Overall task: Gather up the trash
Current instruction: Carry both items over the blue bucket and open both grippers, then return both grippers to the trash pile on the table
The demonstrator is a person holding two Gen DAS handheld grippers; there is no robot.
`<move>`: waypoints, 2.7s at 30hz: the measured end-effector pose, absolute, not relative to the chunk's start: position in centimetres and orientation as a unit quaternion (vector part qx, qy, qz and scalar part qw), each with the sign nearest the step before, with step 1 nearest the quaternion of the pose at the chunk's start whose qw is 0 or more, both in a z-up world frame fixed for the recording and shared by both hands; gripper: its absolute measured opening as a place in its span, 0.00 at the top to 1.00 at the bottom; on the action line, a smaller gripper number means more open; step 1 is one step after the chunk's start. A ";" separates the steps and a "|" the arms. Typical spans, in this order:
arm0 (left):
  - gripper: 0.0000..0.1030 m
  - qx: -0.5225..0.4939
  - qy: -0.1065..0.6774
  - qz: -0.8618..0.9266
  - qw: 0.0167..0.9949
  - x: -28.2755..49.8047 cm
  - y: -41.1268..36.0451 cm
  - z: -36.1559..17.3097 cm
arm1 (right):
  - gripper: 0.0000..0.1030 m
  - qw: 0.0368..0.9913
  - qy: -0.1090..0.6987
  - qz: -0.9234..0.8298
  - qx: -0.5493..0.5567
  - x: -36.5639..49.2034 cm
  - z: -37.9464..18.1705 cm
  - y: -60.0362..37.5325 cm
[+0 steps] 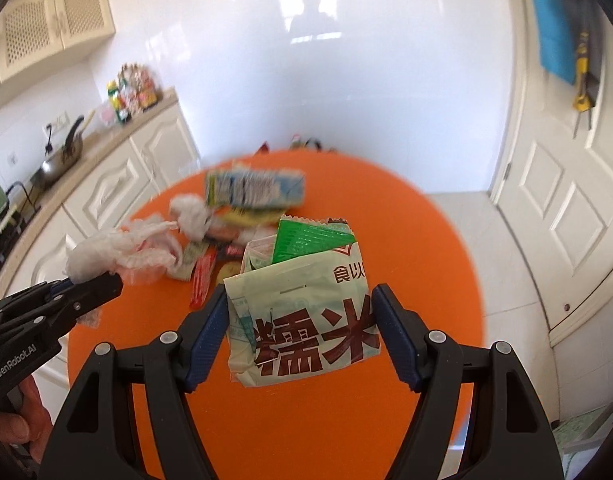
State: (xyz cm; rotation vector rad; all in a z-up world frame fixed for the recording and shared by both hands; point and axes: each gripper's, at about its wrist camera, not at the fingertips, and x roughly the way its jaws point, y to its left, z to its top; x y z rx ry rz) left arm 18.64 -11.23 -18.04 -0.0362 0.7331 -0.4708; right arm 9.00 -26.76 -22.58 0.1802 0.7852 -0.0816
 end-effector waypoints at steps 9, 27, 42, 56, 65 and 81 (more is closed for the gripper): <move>0.89 0.015 0.302 -0.302 0.904 15.8 -18.6 -13.6 | 0.30 0.941 0.306 -0.100 0.106 4.0 -16.7 -33.5; 0.89 0.105 0.404 -0.461 0.783 18.4 -36.8 -20.6 | 0.30 0.861 0.342 -0.306 0.219 -7.8 -24.7 -54.2; 0.86 0.177 0.559 -0.429 0.688 22.3 -44.6 -34.1 | 0.30 0.772 0.448 -0.303 0.335 -7.5 -40.9 -62.8; 0.25 0.219 0.563 -0.391 0.694 23.5 -53.4 -34.2 | 0.00 0.743 0.453 -0.318 0.375 -8.3 -44.0 -63.9; 0.17 0.214 0.508 -0.385 0.740 20.0 -51.7 -30.2 | 0.00 0.754 0.430 -0.351 0.351 -9.2 -40.0 -62.4; 0.07 0.088 0.364 -0.354 0.857 14.8 -30.0 -14.6 | 0.00 0.870 0.320 -0.296 0.230 -3.2 -21.6 -49.6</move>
